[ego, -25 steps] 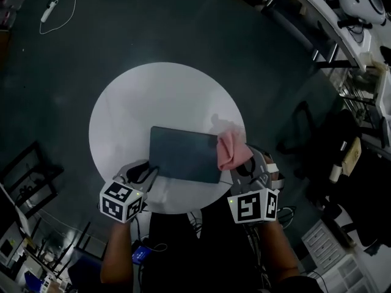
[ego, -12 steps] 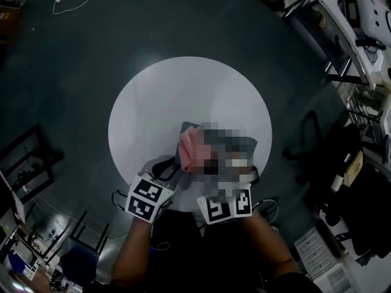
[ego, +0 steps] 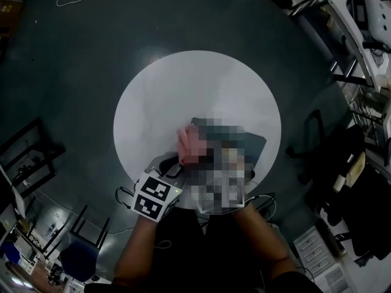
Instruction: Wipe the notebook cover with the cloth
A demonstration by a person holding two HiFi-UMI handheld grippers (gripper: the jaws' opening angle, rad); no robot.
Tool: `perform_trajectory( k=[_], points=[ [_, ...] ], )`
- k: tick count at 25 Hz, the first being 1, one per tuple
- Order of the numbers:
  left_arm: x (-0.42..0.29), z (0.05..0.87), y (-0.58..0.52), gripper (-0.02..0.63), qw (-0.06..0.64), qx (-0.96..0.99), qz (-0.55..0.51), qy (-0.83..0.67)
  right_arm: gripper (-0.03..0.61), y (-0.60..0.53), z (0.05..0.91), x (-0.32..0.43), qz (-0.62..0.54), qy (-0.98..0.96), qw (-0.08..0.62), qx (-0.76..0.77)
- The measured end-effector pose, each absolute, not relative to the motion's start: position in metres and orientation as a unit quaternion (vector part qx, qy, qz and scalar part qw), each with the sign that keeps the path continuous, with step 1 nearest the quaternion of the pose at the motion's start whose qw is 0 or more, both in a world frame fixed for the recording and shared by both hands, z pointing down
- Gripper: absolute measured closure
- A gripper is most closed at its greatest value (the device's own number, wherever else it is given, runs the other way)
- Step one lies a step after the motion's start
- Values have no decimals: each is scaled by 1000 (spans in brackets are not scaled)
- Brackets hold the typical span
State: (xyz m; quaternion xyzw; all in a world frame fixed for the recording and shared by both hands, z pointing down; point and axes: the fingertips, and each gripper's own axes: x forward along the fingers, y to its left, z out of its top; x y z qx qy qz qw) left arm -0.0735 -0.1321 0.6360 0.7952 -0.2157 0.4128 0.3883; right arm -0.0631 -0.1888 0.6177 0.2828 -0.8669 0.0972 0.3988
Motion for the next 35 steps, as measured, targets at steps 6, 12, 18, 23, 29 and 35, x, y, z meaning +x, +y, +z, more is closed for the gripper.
perform_trajectory(
  k=[6, 12, 18, 23, 29, 35],
  points=[
    [-72, 636, -132, 522, 388, 794, 416, -215, 549, -183, 619, -48, 104, -865, 400, 283],
    [-71, 635, -132, 522, 392, 791, 418, -213, 549, -173, 619, -8, 113, -855, 408, 300],
    [-68, 635, -130, 522, 391, 789, 423, -216, 549, -155, 619, 38, 122, -844, 414, 318],
    [-65, 635, -130, 522, 383, 785, 436, -217, 549, -139, 619, 78, 127, -834, 421, 332],
    [-60, 635, -128, 523, 386, 780, 440, -222, 549, -120, 620, 124, 135, -820, 431, 352],
    [-57, 636, -126, 523, 385, 781, 438, -223, 549, -110, 621, 150, 139, -804, 452, 362]
  ],
)
